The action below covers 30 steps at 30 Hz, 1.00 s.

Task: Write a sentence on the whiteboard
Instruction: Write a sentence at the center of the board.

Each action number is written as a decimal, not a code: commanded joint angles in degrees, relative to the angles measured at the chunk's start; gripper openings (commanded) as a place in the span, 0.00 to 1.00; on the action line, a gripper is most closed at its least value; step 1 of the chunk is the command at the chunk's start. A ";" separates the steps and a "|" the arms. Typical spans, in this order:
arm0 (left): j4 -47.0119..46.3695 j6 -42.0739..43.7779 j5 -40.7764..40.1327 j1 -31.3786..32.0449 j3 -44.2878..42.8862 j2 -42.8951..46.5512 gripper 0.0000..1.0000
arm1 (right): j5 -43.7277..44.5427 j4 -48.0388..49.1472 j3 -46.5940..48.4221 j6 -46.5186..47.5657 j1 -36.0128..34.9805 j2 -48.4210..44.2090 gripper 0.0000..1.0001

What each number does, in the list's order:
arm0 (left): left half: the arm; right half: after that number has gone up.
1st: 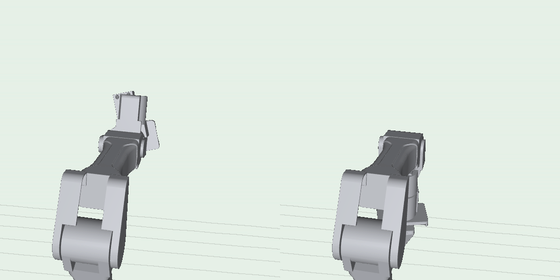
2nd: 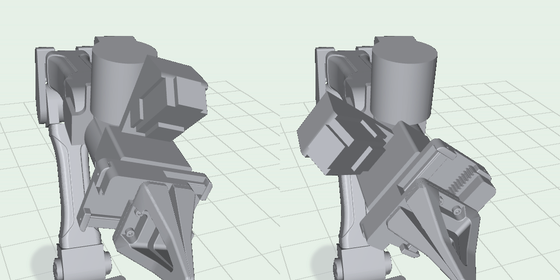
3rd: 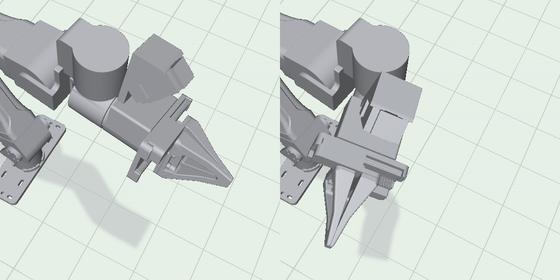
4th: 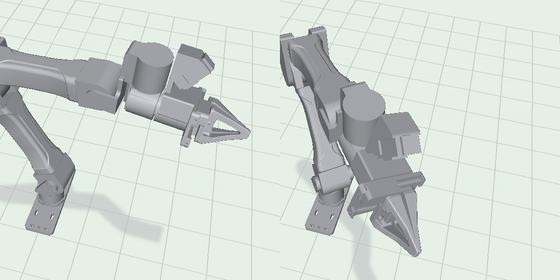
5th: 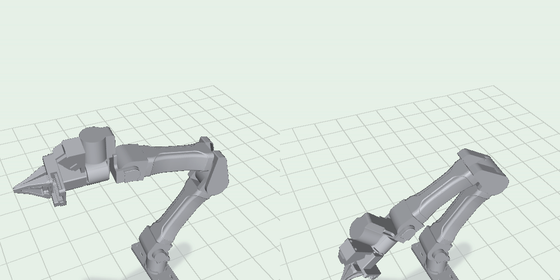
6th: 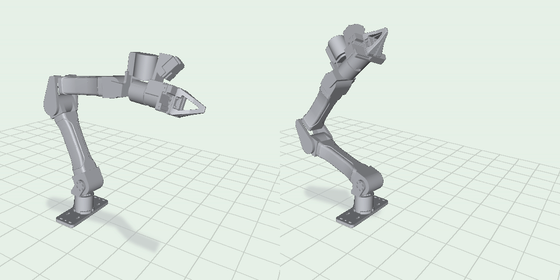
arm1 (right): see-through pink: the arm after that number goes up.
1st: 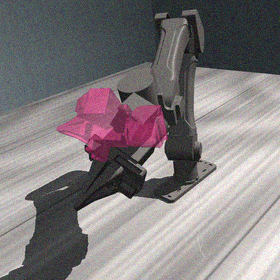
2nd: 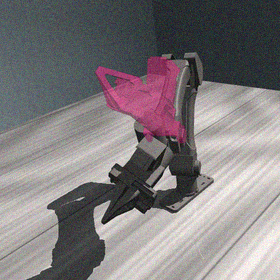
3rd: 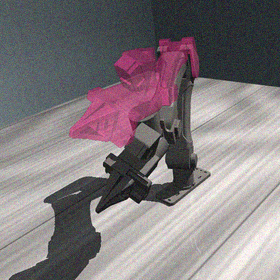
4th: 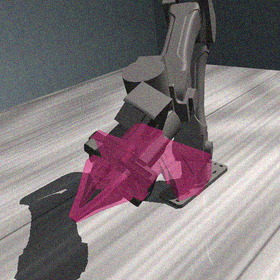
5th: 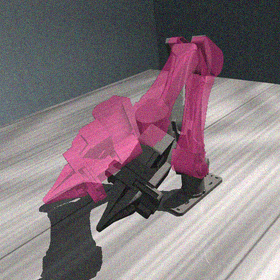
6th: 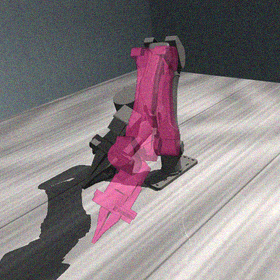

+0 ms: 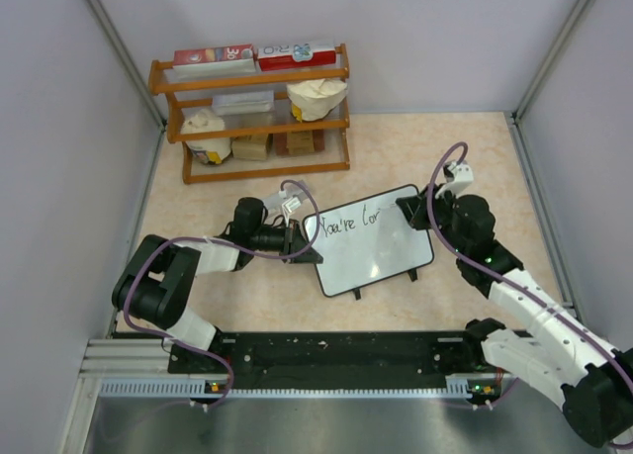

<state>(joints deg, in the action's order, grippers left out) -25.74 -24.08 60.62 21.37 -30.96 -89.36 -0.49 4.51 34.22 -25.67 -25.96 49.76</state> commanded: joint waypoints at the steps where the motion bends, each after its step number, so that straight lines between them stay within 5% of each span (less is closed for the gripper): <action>1: 0.60 2.10 0.11 0.43 0.64 0.50 0.00 | -1.09 0.67 -0.29 0.62 0.73 -0.80 0.00; 30: 0.69 2.10 0.11 0.34 0.64 0.42 0.00 | -1.44 1.38 -1.96 0.10 0.73 -1.16 0.00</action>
<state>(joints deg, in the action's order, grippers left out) -25.74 -24.08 60.62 21.37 -30.96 -89.36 -1.83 3.81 30.76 -25.65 -25.93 49.39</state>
